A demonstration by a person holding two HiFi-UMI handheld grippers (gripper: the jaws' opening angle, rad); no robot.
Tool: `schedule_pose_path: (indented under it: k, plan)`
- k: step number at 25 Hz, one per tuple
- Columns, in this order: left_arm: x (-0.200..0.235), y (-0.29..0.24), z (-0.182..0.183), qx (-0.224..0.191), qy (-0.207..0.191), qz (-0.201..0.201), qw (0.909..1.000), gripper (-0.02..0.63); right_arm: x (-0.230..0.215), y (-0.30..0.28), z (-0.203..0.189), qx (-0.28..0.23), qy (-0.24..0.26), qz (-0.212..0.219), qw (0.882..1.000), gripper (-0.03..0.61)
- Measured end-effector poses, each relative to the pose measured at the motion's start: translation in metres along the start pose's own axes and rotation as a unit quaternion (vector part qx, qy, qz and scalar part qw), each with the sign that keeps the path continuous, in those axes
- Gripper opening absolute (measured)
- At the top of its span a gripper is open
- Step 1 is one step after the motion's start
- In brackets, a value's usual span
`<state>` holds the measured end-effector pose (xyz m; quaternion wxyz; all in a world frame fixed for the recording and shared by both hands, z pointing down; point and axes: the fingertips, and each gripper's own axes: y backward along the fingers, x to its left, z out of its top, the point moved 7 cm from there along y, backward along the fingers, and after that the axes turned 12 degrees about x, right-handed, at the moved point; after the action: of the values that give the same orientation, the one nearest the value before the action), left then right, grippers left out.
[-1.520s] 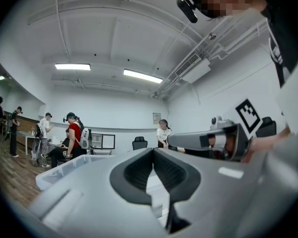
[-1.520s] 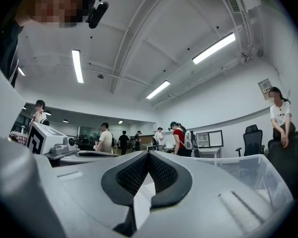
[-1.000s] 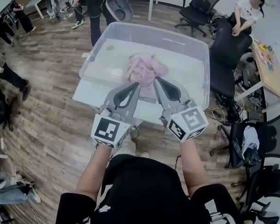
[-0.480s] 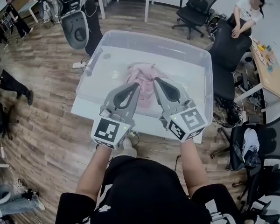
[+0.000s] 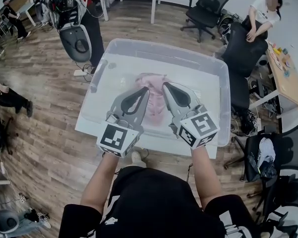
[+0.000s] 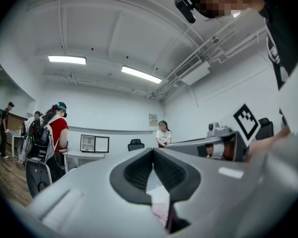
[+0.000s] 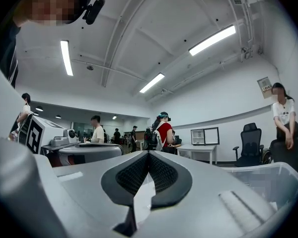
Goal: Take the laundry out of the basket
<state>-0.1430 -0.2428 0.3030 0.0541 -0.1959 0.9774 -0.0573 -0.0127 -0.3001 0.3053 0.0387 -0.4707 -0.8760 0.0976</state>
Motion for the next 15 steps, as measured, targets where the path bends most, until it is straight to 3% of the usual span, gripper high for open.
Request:
schedule_pose_path:
  k: [9,15]
  plan:
    - [0.04,-0.026,-0.008,0.016,0.001,-0.022,0.9996,0.009,-0.016,-0.038,-0.002,0.026,0.002,-0.017,1.0,0.0]
    - [0.065,-0.056,-0.016,0.07,-0.027,-0.12,0.9899,0.009,-0.038,-0.063,-0.022,0.079,-0.006,-0.036,0.996,0.0]
